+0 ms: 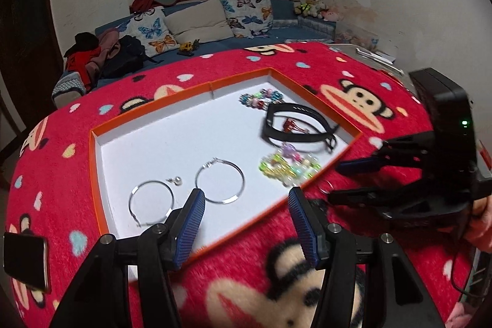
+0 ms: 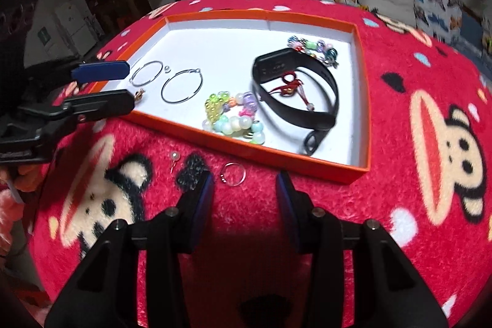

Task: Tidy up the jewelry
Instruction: 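Grasp the small silver ring on the rug with the right gripper while the left gripper grasps a stud earring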

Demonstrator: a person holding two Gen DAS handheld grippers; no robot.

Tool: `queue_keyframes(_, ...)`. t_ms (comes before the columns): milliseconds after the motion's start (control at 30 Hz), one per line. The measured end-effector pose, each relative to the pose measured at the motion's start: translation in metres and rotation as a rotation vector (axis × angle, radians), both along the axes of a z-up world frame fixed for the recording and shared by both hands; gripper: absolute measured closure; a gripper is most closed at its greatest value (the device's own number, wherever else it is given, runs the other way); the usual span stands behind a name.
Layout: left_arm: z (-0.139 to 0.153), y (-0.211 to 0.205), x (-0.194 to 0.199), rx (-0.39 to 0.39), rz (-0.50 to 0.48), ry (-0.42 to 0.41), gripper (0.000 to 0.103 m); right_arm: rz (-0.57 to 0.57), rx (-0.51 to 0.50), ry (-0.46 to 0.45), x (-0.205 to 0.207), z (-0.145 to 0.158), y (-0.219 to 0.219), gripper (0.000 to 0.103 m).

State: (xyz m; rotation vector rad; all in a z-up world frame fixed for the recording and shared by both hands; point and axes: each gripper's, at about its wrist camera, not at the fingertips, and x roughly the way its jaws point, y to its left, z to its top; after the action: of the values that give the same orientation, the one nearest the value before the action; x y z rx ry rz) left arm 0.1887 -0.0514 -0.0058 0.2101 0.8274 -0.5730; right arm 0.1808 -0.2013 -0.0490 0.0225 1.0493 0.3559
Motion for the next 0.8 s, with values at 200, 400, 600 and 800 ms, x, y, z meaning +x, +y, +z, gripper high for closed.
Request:
queue_keyframes(200, -0.007, -0.003, -0.017, -0.006, -0.032, 0.034, 0.043, 0.026, -0.021, -0.011, 0.001, 0.001, 0.008, 0.076)
queue_keyframes(400, -0.011, -0.012, -0.026, -0.001, -0.055, 0.038, 0.044, 0.04, -0.059, -0.026, 0.0, 0.002, 0.014, 0.078)
queue_keyframes(600, -0.02, -0.023, -0.026, 0.0, -0.073, 0.06, 0.052, 0.043, -0.087, -0.034, -0.002, 0.003, 0.016, 0.085)
queue_keyframes(800, -0.035, -0.039, -0.019, 0.021, -0.086, 0.085, 0.069, 0.04, -0.053, -0.025, -0.014, 0.007, 0.008, 0.085)
